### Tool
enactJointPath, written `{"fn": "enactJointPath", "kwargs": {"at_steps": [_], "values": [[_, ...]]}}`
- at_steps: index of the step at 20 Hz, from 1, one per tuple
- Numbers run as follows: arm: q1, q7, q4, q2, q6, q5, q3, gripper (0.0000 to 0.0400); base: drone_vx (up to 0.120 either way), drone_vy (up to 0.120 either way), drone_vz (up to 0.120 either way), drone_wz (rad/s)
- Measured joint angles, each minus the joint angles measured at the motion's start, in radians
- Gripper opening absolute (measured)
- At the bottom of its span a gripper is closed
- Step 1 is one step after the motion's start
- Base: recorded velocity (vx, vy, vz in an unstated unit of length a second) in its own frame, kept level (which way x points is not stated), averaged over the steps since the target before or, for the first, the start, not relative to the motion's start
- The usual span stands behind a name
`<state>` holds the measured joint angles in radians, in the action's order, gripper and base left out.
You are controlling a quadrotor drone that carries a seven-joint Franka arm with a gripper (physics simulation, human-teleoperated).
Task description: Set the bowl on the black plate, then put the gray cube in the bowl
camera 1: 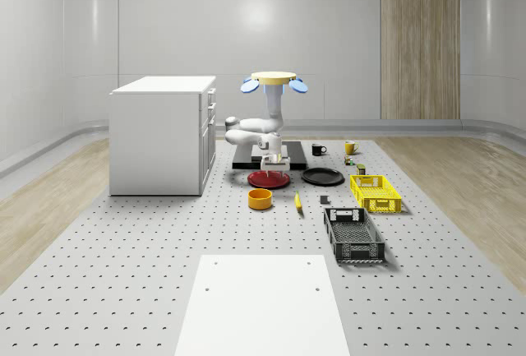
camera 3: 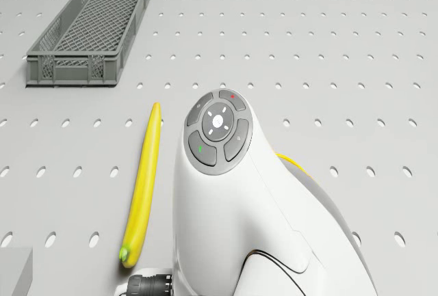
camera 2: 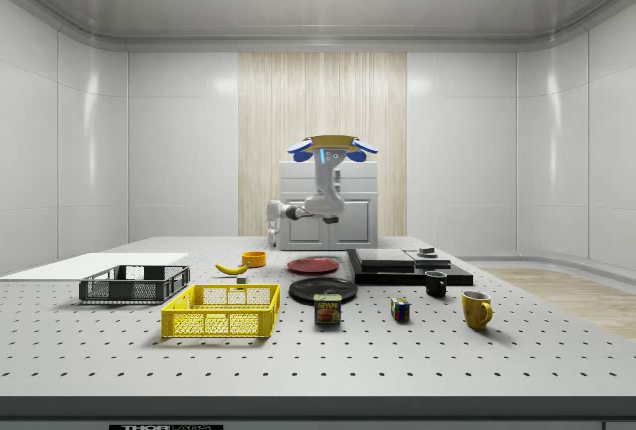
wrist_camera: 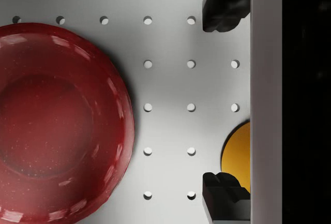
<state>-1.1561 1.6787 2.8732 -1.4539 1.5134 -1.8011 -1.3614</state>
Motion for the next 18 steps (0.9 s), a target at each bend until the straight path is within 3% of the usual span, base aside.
{"fn": "enactJointPath", "kwargs": {"at_steps": [18], "values": [[-0.007, 0.006, -0.001, -0.033, 0.031, 0.014, -0.005, 0.04, 0.12, 0.0, 0.0, 0.0]]}}
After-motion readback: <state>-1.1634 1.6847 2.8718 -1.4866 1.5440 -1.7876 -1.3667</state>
